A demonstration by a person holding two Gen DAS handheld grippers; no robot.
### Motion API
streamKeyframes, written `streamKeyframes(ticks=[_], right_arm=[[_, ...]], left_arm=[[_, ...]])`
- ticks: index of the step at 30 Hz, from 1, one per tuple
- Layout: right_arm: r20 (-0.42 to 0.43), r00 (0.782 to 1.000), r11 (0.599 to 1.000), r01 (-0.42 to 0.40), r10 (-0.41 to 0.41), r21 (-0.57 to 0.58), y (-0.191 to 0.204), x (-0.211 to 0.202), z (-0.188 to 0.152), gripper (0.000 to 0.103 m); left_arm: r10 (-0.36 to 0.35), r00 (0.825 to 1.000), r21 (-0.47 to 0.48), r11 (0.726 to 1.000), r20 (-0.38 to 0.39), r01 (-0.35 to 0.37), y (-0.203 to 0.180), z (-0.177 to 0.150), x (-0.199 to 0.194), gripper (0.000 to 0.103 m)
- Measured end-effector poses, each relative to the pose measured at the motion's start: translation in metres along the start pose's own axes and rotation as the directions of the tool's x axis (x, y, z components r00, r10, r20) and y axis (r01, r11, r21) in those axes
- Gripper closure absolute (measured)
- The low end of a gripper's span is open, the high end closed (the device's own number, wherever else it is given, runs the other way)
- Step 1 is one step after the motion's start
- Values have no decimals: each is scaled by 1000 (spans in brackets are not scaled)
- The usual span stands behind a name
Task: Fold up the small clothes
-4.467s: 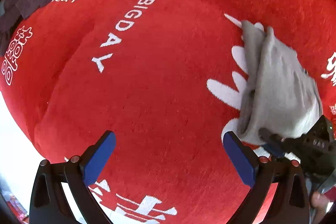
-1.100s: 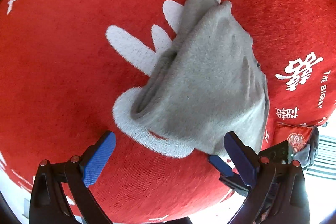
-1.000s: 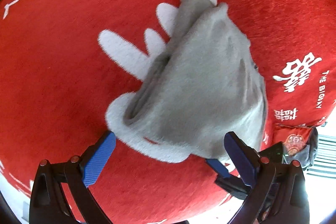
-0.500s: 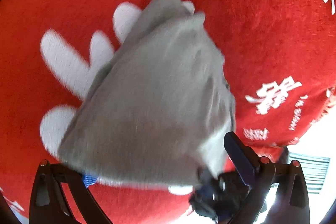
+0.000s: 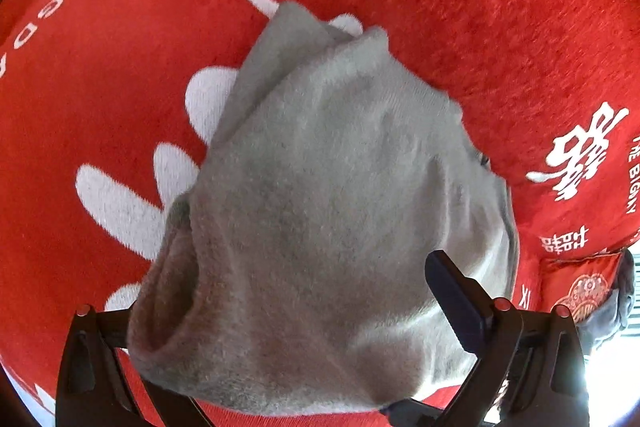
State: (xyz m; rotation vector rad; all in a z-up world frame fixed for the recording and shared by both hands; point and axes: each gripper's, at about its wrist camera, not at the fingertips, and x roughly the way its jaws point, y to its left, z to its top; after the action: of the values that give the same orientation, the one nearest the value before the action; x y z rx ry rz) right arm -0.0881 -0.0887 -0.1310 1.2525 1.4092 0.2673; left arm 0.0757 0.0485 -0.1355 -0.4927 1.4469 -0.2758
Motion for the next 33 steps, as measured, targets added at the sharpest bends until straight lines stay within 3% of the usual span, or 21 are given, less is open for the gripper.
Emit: streamKeyframes(ticks=[1, 3, 10, 16, 20, 24, 33], right_arm=[[-9, 999, 999, 41, -41, -34, 3, -3, -2, 57], [-7, 997, 993, 82, -82, -81, 10, -8, -5, 47], [51, 978, 960, 206, -200, -189, 23, -31, -17, 47], [142, 934, 911, 354, -329, -213, 20, -42, -5, 47], [112, 922, 910, 385, -371, -157, -3, -37, 6, 47], [104, 930, 922, 364, -352, -129, -14, -38, 10, 47], [99, 931, 923, 363, -352, -126, -9, -30, 10, 45]], left_arm=[[6, 1000, -3, 1000, -4, -6, 3, -1, 1, 1], [11, 1000, -2, 1000, -6, -11, 6, -3, 0, 1], [42, 999, 30, 999, -13, -42, 3, -3, 1, 1], [52, 998, 25, 998, -20, -52, 3, -1, 1, 1], [61, 998, 16, 998, -25, -61, 6, -1, -1, 1], [71, 997, 19, 997, -28, -70, 10, 0, -3, 1], [129, 991, 11, 992, 20, -129, 22, 4, -14, 1]])
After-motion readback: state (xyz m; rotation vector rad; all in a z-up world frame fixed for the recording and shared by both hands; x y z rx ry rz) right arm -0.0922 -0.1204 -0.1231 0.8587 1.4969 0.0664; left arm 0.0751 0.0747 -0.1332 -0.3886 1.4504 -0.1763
